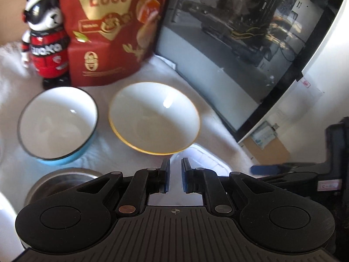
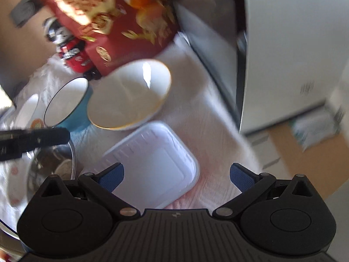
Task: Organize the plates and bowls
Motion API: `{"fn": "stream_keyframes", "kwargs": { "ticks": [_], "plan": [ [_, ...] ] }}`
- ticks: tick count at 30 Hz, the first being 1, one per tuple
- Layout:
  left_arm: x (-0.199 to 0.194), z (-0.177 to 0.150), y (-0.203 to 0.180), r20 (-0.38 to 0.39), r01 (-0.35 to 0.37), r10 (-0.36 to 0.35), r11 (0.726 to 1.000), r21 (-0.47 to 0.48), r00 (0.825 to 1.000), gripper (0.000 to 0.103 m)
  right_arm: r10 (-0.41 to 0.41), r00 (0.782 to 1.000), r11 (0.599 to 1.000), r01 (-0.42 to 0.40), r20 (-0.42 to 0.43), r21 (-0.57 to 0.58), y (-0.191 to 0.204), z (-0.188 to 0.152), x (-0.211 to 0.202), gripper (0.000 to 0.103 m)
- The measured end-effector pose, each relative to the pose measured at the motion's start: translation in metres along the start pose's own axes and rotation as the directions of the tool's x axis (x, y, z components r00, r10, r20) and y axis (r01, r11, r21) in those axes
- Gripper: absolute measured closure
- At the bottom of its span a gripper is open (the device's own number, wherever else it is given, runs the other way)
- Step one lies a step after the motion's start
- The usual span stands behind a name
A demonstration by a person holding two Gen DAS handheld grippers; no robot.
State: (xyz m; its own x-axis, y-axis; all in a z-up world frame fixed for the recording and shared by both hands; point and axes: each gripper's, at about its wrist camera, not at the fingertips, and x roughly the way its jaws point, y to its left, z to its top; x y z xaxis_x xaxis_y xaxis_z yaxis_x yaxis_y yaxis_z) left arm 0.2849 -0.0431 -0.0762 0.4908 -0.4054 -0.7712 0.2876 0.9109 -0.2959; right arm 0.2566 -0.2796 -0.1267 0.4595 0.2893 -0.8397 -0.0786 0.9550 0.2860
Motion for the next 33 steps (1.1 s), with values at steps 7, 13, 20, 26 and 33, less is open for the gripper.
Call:
{"fn": "stream_keyframes", "kwargs": {
  "ticks": [7,13,20,26,33],
  "plan": [
    [0.022,0.008,-0.003,-0.150,0.043,-0.025,0.992,0.121,0.988,0.091,-0.050,0.999,0.996,0.051,-0.017,0.066,-0.001,-0.003,0.009,0.000],
    [0.034,0.011,0.008,-0.188,0.103,-0.072,0.982,0.161,0.980,0.091,-0.211,0.976,0.975,0.215,0.059,-0.061,0.013,-0.010,0.004,0.000],
    [0.052,0.019,0.012,-0.253,0.117,-0.070,0.977,0.176,0.965,0.090,-0.228,0.974,0.974,0.228,0.001,0.017,0.007,-0.024,0.001,0.000],
    [0.071,0.020,0.009,-0.273,0.060,0.004,0.972,0.227,0.962,0.089,-0.171,0.985,0.985,0.171,0.005,0.031,0.016,-0.033,0.001,0.000],
    [0.087,0.019,0.012,-0.319,0.037,0.041,0.972,0.233,0.947,0.087,-0.088,0.996,0.992,0.091,-0.035,0.084,0.022,-0.028,0.015,0.034]
  ]
}}
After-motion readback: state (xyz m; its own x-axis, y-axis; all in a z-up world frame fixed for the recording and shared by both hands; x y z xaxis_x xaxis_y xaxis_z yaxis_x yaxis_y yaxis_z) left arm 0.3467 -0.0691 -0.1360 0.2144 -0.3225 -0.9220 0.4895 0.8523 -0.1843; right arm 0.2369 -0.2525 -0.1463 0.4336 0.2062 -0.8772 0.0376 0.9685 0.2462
